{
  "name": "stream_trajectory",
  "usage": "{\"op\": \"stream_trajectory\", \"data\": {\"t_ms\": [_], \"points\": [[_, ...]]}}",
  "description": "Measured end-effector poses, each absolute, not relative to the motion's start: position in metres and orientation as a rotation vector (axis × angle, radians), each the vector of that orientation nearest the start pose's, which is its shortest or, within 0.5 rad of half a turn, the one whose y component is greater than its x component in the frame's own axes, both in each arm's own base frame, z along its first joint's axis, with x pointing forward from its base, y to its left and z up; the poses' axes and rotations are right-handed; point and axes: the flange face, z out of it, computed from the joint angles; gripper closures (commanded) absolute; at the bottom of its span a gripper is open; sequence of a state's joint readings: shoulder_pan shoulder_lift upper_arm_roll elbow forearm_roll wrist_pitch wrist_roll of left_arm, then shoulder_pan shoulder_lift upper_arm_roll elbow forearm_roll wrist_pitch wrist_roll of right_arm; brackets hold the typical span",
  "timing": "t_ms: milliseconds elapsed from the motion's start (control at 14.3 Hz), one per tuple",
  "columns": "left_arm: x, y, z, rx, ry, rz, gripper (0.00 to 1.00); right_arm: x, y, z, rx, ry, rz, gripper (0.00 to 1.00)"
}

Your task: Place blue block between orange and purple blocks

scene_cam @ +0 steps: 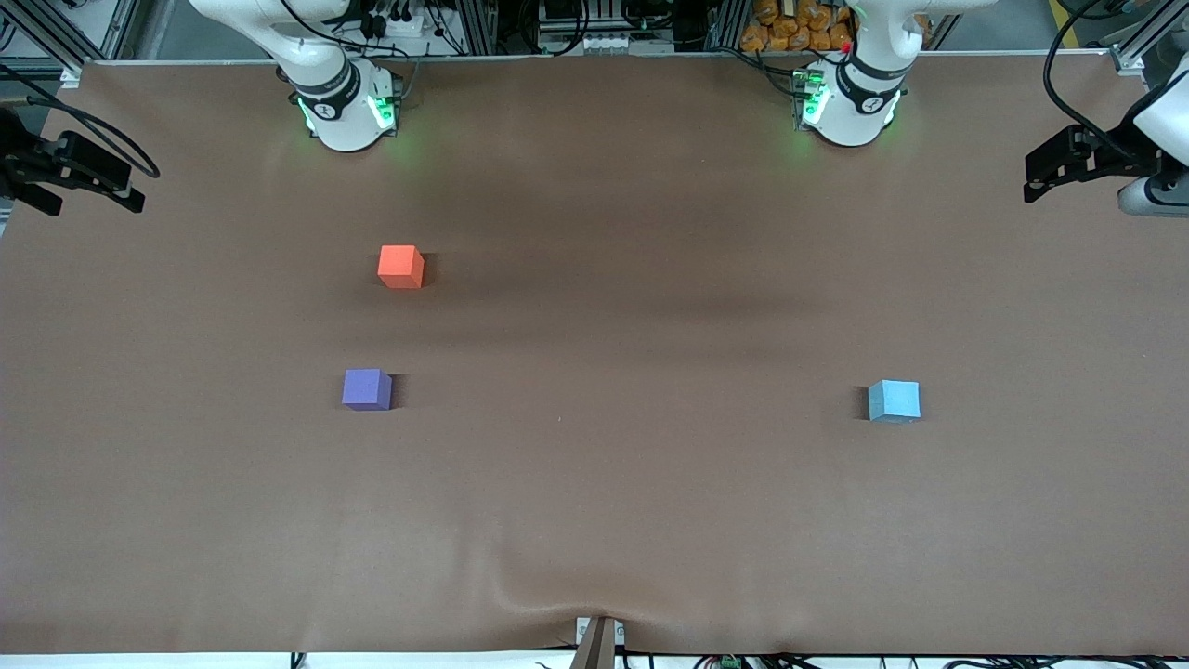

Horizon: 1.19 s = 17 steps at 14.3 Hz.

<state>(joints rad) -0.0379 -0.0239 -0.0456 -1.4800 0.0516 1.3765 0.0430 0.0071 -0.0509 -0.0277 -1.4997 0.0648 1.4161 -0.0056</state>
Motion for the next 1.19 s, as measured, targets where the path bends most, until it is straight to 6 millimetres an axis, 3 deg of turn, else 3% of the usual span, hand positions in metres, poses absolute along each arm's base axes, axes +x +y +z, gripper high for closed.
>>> {"op": "stream_trajectory", "data": {"t_ms": [280,561,701,981,1192], "points": [[0.529,-0.038,0.656,-3.08,0.184,0.141,0.0,0.522,-0.003,0.672,-3.075,0.009,0.049,0.0],[0.547,-0.046,0.634,-3.084,0.205,0.199,0.0,0.522,-0.003,0.672,-3.075,0.009,0.049,0.0],[0.563,-0.054,0.6,-3.11,0.223,0.296,0.0,0.522,-0.004,0.672,-3.075,0.01,0.05,0.0],[0.609,-0.07,0.5,-3.093,0.255,0.471,0.0,0.522,-0.004,0.671,-3.075,0.01,0.052,0.0],[0.626,-0.069,0.455,-3.098,0.249,0.468,0.0,0.522,-0.004,0.671,-3.075,0.011,0.052,0.0]]}}
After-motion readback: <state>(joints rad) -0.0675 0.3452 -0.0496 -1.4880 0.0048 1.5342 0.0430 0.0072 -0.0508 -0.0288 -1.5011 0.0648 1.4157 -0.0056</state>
